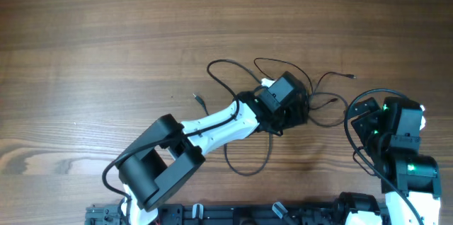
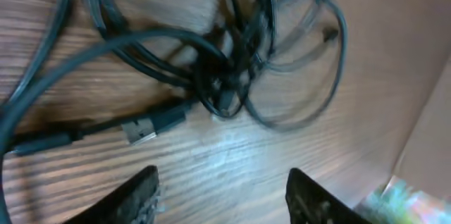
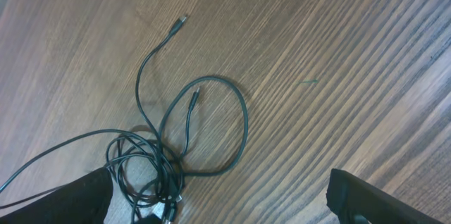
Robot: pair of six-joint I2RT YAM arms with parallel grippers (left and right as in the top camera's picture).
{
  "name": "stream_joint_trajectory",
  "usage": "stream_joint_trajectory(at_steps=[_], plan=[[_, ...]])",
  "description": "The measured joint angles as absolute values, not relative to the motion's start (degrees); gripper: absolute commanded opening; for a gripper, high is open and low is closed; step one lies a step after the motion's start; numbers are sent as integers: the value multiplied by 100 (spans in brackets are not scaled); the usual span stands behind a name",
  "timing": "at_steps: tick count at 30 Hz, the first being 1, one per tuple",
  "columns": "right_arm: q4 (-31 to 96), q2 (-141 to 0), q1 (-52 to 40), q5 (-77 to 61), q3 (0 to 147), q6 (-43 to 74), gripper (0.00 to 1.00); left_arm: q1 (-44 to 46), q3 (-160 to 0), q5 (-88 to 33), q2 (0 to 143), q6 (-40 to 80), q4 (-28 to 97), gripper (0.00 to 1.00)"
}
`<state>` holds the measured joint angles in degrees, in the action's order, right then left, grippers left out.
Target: Untangle cables
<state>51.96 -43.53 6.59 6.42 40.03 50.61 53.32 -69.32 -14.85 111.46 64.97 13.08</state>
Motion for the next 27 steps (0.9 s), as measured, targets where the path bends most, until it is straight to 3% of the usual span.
stream_joint_trajectory(at_steps=[7,8,10,13,20,27], plan=[[5398,-4353,659,642,4003,4934,100,5343,-6932,-1114,11500,7631,652,38],[5402,-4353,659,639,4003,4923,100,5354,-6932,-1094,11563,7743,626,34],[5400,-4353,659,587,4003,4910,100,5371,-6934,-1068,11675,7966,458,11],[5393,-4353,659,329,4003,4866,100,5395,-6934,-1028,11775,8156,296,4],[5358,-4353,659,-609,4003,4032,100,5382,-6934,-921,11830,7918,320,4],[4849,-4633,659,-1584,3986,3387,100,4547,-6932,-937,10774,5638,1918,4]])
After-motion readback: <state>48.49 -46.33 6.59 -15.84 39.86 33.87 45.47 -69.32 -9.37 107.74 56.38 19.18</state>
